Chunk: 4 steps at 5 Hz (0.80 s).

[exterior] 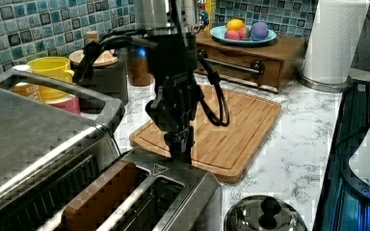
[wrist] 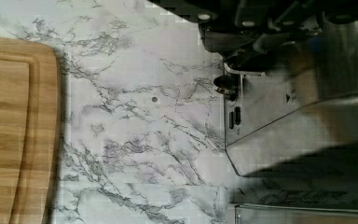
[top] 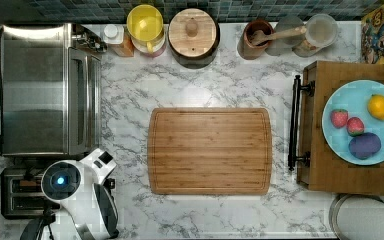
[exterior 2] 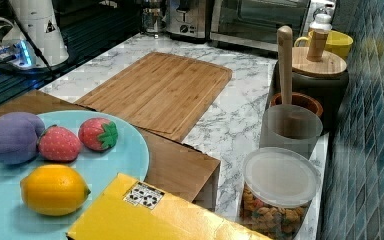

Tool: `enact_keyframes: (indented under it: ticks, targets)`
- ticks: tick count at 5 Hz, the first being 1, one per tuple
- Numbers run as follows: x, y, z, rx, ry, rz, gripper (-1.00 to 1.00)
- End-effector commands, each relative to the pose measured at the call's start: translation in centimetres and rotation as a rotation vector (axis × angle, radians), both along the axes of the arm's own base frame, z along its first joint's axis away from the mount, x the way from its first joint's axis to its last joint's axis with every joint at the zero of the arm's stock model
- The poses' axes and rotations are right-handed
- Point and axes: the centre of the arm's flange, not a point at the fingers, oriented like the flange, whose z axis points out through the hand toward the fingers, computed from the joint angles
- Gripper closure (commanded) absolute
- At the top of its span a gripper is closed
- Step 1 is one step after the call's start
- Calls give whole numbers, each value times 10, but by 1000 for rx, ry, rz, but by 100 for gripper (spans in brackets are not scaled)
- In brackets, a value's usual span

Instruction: Turn on the toaster.

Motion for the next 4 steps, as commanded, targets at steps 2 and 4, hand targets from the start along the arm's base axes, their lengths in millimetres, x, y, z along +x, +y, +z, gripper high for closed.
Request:
enact_keyframes:
  ticks: [2,4]
  targets:
    - [-68,34,-63,-68,159,150,100]
    - [-91,21,-139,-176,236,154,100]
